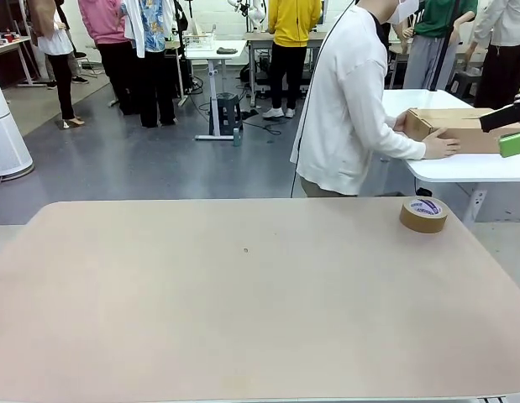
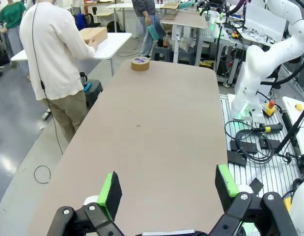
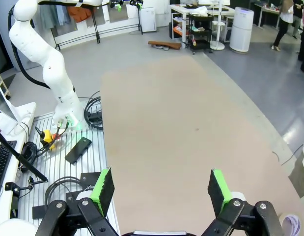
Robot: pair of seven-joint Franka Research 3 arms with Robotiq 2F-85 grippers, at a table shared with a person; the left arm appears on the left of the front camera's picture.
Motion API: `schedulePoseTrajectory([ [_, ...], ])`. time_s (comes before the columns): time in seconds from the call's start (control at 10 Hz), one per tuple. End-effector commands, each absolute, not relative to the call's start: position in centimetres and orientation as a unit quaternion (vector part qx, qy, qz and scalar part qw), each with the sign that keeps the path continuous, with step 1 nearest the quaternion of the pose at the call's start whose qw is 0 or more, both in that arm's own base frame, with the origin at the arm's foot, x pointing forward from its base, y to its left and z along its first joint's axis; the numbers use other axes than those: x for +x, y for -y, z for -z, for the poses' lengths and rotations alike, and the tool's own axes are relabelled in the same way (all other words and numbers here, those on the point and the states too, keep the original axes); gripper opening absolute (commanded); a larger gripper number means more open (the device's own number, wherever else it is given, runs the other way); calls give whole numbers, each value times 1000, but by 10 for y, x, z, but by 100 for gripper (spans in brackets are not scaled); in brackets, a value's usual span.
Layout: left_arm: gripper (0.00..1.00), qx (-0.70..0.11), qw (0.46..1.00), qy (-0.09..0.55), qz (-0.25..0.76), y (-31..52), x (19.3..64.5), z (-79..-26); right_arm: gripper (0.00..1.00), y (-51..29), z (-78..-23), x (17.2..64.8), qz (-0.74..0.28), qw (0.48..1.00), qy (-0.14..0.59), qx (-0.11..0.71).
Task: Wrap the clocks to prevent damage.
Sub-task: After the human seals the box with tape, release both hands from the side flaps of the Package Box.
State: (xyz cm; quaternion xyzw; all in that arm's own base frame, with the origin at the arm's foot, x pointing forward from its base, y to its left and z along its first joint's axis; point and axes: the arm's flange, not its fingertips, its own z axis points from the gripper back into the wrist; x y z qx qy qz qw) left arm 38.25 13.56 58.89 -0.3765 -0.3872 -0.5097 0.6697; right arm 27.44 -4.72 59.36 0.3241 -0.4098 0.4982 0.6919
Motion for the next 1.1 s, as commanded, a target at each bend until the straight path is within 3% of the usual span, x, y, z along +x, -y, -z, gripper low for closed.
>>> schedulePoseTrajectory([
  [0.0, 100, -380, 666, 388, 512, -138, 382, -592, 100, 46, -595, 279, -500, 682, 418, 331],
  [1.0, 100, -380, 666, 388, 512, -138, 382, -592, 100, 46, -595, 279, -500, 682, 418, 331],
])
